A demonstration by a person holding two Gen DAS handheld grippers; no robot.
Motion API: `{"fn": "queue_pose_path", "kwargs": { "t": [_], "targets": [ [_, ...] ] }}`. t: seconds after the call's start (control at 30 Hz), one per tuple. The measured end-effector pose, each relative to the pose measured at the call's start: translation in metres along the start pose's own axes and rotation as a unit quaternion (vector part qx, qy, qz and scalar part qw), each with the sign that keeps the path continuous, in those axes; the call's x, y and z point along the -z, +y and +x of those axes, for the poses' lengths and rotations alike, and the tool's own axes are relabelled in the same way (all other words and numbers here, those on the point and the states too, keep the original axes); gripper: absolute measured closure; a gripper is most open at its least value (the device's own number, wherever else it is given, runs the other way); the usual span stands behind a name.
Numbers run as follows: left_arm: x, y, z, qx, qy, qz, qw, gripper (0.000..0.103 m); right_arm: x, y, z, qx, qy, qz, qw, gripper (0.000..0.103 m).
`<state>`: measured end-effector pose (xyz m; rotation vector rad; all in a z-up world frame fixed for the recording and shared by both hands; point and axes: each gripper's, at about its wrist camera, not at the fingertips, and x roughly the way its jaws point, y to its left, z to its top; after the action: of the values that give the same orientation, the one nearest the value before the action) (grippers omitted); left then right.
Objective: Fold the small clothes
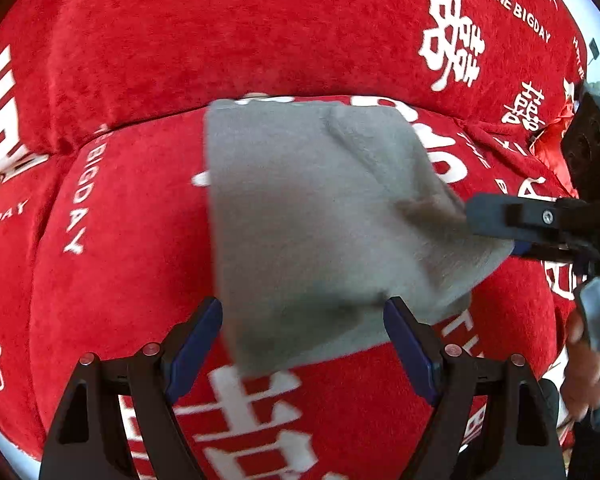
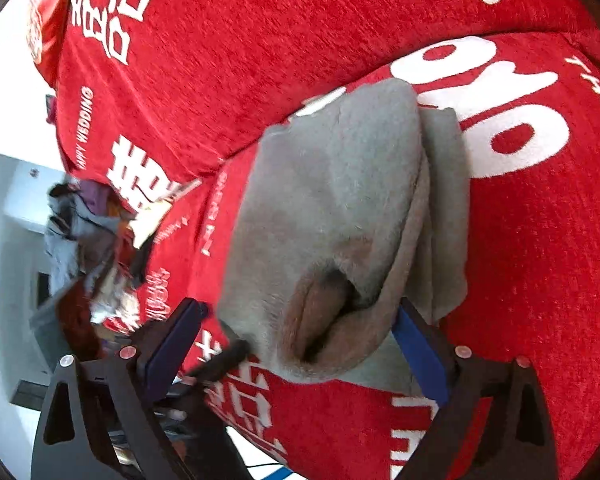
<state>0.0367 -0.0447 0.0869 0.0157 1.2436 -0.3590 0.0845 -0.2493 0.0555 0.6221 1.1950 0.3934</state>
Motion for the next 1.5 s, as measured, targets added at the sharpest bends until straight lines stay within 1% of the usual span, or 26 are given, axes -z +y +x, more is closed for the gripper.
{"fn": "queue_pose_path", "kwargs": {
  "t": [0.1,0.17,0.23,0.3,0.33,0.37,0.4,0.43,0.47,0.5,0.57,0.6,0.67,0.73,0.77,0.83,0.9,0.97,1.0,1.03,1.07,1.13,1.27,1.33,1.4,1.5],
  "targets": [
    [0.025,0.014,-0.001,-0.005,0.010,0.026,0.9996,0.019,0.005,-0.001,-0.008,0.005,-0.011,0.001,1.000,0.007],
    [0.041,0.015,0.010,-0.023,0.025,0.050,0.9982,0.019,0.006,-0.004,-0.008,0.006,-0.010,0.009,1.000,0.007],
    [0.046,0.013,0.025,-0.044,0.035,0.060,0.9966,0.019,0.005,-0.006,0.002,0.013,0.001,0.014,1.000,0.007],
    [0.041,0.012,0.034,-0.049,0.026,0.056,0.9969,0.019,0.003,-0.005,0.010,0.020,0.008,0.015,1.000,0.008],
    [0.036,0.014,0.037,-0.056,0.020,0.045,0.9972,0.019,0.002,-0.003,0.014,0.021,0.009,0.010,1.000,0.021],
    [0.030,0.018,0.037,-0.058,0.016,0.030,0.9977,0.019,0.002,0.000,0.019,0.032,0.014,0.001,0.999,0.059],
    [0.025,0.024,0.034,-0.052,0.010,0.009,0.9985,0.019,0.001,0.002,0.019,0.046,0.018,-0.002,0.999,0.076],
    [0.021,0.033,0.029,-0.044,0.000,-0.015,0.9989,0.019,0.001,0.005,0.016,0.053,0.013,-0.004,0.998,0.086],
    [0.019,0.041,0.023,-0.041,-0.009,-0.036,0.9985,0.019,0.002,0.010,0.008,0.051,-0.001,-0.016,0.999,0.090],
    [0.018,0.052,0.019,-0.033,-0.015,-0.061,0.9975,0.019,0.004,0.017,-0.003,0.044,-0.019,-0.037,0.998,0.091],
    [0.022,0.068,0.016,0.005,-0.011,-0.101,0.9948,0.019,0.009,0.023,-0.016,0.036,-0.034,-0.057,0.997,0.091],
    [0.027,0.070,0.017,0.007,-0.007,-0.109,0.9940,0.019,0.012,0.022,-0.017,0.041,-0.035,-0.061,0.997,0.091],
    [0.034,0.066,0.022,-0.008,0.004,-0.096,0.9954,0.019,0.017,0.010,-0.008,0.061,-0.025,-0.058,0.996,0.091],
    [0.043,0.065,0.031,-0.016,0.022,-0.088,0.9957,0.019,0.024,-0.019,0.012,0.078,-0.004,-0.023,0.997,0.091],
    [0.047,0.065,0.034,-0.017,0.032,-0.090,0.9953,0.019,0.029,-0.035,0.020,0.079,0.004,-0.007,0.997,0.091],
    [0.053,0.061,0.028,-0.022,0.035,-0.081,0.9959,0.019,0.035,-0.049,0.022,0.050,-0.001,0.012,0.999,0.089],
    [0.054,0.055,0.011,-0.009,0.027,-0.051,0.9983,0.019,0.037,-0.053,0.012,0.022,-0.006,0.024,0.999,0.079],
    [0.053,0.046,-0.009,0.009,0.008,-0.026,0.9996,0.019,0.036,-0.051,-0.003,0.021,-0.012,0.015,1.000,0.069],
    [0.048,0.038,-0.021,0.019,-0.007,-0.011,0.9997,0.019,0.032,-0.048,-0.015,0.023,-0.024,-0.001,0.999,0.066],
    [0.043,0.032,-0.027,0.024,-0.015,-0.003,0.9996,0.019,0.030,-0.047,-0.021,0.024,-0.030,-0.008,0.999,0.058],
    [0.036,0.025,-0.033,0.028,-0.025,0.005,0.9993,0.019,0.025,-0.046,-0.027,0.025,-0.038,-0.014,0.999,0.044],
    [0.017,0.007,-0.037,0.046,-0.040,0.016,0.9980,0.019,0.010,-0.046,-0.036,0.032,-0.063,-0.015,0.997,0.033],
    [-0.021,-0.024,-0.018,0.062,-0.041,0.031,0.9968,0.019,-0.033,-0.057,-0.028,0.027,-0.068,0.006,0.997,0.033],
    [-0.035,-0.037,0.004,0.072,-0.020,0.035,0.9966,0.019,-0.054,-0.065,-0.015,0.035,-0.059,0.023,0.997,0.033],
    [-0.039,-0.048,0.024,0.068,0.000,0.040,0.9969,0.019,-0.069,-0.062,0.002,0.047,-0.047,0.017,0.998,0.033],
    [-0.036,-0.061,0.044,0.053,0.008,0.051,0.9973,0.019,-0.087,-0.059,0.030,0.079,-0.022,-0.001,0.997,0.034]
  ]
}}
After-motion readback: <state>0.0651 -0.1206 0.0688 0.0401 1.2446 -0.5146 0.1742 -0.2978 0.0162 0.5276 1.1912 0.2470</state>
